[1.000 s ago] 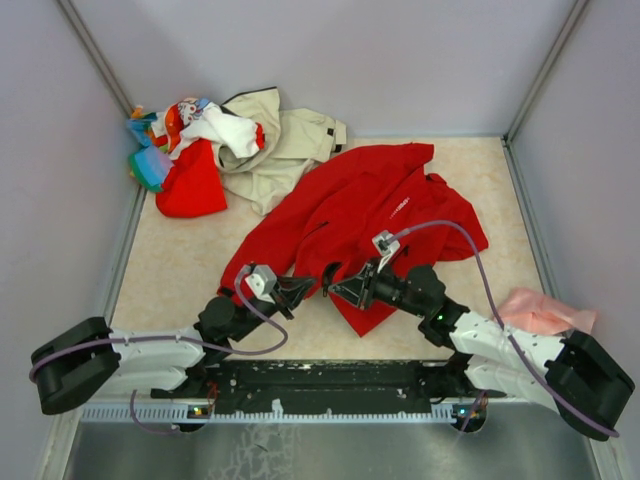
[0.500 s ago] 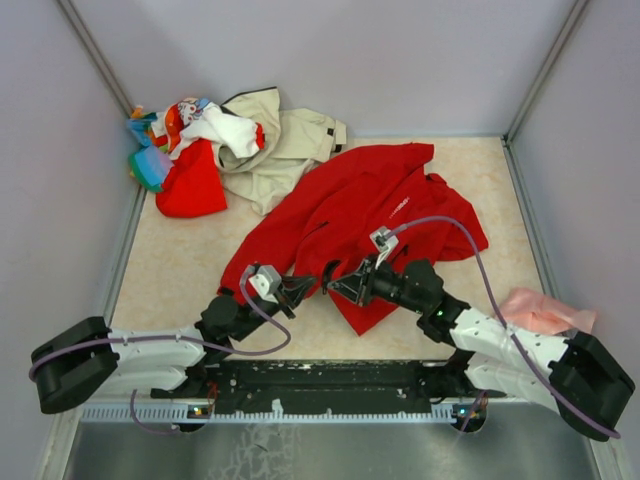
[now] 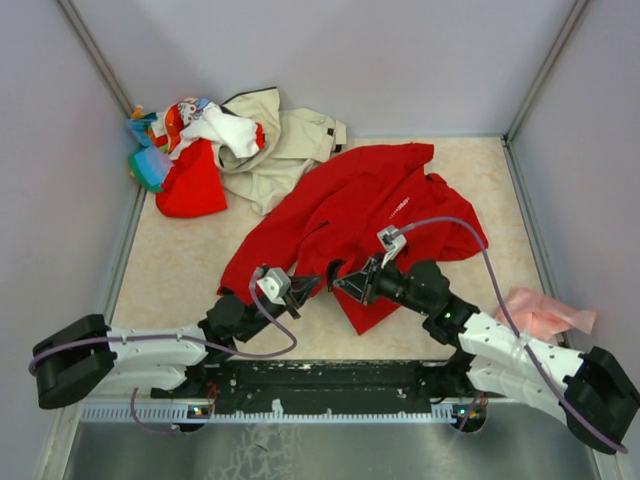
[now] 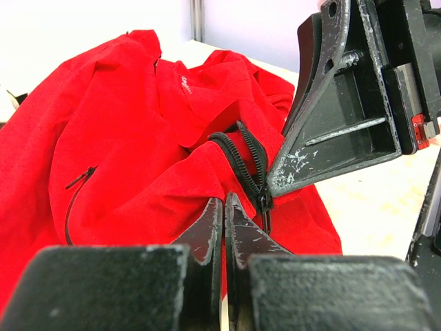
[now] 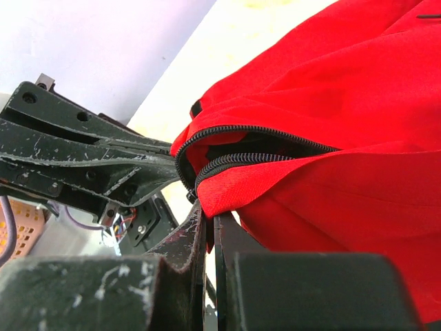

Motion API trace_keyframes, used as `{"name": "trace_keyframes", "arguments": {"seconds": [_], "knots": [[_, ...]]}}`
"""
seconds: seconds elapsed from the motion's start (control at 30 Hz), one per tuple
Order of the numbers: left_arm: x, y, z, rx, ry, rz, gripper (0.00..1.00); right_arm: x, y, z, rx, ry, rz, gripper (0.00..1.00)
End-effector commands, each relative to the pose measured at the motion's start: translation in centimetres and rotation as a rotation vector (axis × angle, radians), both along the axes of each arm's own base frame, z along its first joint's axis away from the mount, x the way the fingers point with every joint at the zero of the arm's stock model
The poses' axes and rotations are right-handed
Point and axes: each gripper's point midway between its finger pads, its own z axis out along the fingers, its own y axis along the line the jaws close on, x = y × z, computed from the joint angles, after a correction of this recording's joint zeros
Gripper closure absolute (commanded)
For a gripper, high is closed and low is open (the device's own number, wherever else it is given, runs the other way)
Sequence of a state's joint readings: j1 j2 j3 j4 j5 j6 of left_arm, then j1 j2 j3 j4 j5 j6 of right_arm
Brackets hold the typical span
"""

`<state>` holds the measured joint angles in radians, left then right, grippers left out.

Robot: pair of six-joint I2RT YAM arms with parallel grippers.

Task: Zip up the jacket
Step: Insert the zipper into the jacket.

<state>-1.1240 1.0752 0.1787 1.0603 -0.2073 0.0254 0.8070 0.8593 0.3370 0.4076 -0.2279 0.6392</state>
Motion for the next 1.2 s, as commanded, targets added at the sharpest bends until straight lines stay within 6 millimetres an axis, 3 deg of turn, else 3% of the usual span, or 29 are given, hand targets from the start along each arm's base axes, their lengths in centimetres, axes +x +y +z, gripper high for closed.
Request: {"name": "trace_keyframes", "arguments": {"seconds": [0.0, 0.37, 0.53, 0.83, 1.03, 1.17], "knots": [[0.6, -0.3, 0.1, 0.068, -0.047, 0.049, 1.0, 1.6, -0.7, 4.9, 0.08, -0.1, -0.07, 1.0], [0.2, -0.4, 0.2, 0.074, -0.067, 0.04, 1.0, 1.3, 0.2, 2.7, -0.032, -0.026, 0.002, 1.0], [0.2, -1.1, -0.5, 0.137, -0.07, 0.021, 1.0, 1.5, 0.3, 3.5, -0.042, -0.046, 0.005, 1.0], [-0.9, -3.3, -2.1, 0.293, -0.151, 0.002, 1.0, 3.3, -1.7, 5.4, -0.049, -0.121, -0.121, 1.0], [0.6, -1.4, -1.3, 0.236, -0.124, 0.145, 1.0, 2.7, -2.2, 4.6, -0.049, -0.094, -0.12, 1.0], [0.6, -1.5, -1.2, 0.212, -0.1, 0.144, 1.0, 2.0, -2.4, 4.2, -0.025, -0.08, -0.109, 1.0]]}}
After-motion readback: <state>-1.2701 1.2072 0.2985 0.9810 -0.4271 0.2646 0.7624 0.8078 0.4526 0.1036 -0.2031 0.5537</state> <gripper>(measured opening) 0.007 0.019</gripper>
